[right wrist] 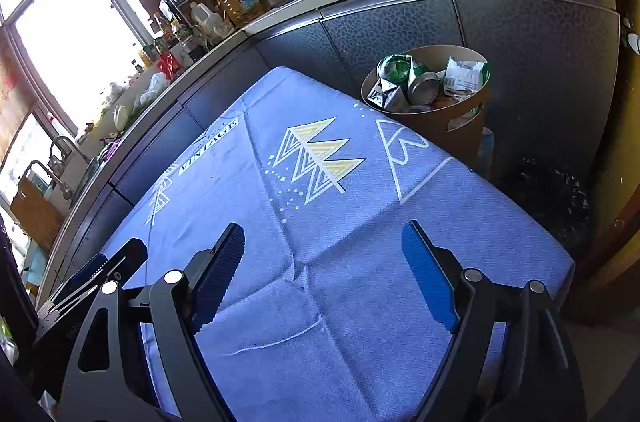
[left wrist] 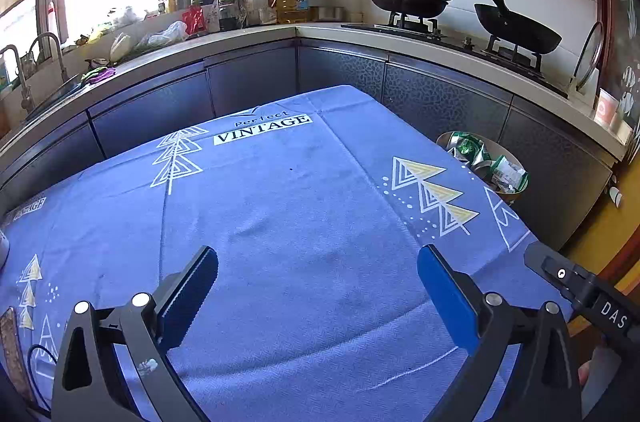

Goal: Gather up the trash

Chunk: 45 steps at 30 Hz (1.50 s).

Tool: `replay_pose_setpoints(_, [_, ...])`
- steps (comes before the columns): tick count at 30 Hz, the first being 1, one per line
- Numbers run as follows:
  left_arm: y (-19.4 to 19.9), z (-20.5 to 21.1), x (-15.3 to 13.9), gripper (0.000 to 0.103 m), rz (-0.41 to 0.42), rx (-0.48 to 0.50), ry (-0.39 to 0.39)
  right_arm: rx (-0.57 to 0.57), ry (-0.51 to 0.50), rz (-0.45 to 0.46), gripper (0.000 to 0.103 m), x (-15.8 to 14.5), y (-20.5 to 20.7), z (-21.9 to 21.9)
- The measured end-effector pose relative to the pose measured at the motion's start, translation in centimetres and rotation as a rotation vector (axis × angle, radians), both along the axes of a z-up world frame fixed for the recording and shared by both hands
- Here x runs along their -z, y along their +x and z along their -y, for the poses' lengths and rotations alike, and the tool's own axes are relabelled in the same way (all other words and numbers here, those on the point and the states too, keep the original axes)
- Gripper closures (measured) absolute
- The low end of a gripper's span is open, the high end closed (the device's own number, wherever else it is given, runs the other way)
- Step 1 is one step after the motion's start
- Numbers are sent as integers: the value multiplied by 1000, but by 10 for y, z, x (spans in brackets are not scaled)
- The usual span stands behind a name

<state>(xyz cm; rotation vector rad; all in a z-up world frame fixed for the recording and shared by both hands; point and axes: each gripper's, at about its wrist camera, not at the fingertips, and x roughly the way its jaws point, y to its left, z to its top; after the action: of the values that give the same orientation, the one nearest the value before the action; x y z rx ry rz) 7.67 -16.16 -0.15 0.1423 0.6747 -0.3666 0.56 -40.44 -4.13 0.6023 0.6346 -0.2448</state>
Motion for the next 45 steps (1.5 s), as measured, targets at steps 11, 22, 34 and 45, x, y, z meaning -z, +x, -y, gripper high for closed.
replay_pose_setpoints(11, [0, 10, 5, 4, 3, -20, 90, 5, 3, 3, 23, 0, -2, 2])
replay_pose_setpoints(22, [-2, 11, 6, 4, -34, 13, 60, 2, 14, -5, 23, 5, -1, 2])
replay_pose_setpoints(34, [-1, 12, 9, 4, -54, 2, 68, 1, 11, -7, 23, 6, -1, 2])
replay_pose_setpoints(45, [-9, 12, 5, 4, 0, 17, 71, 4, 13, -12, 23, 8, -1, 1])
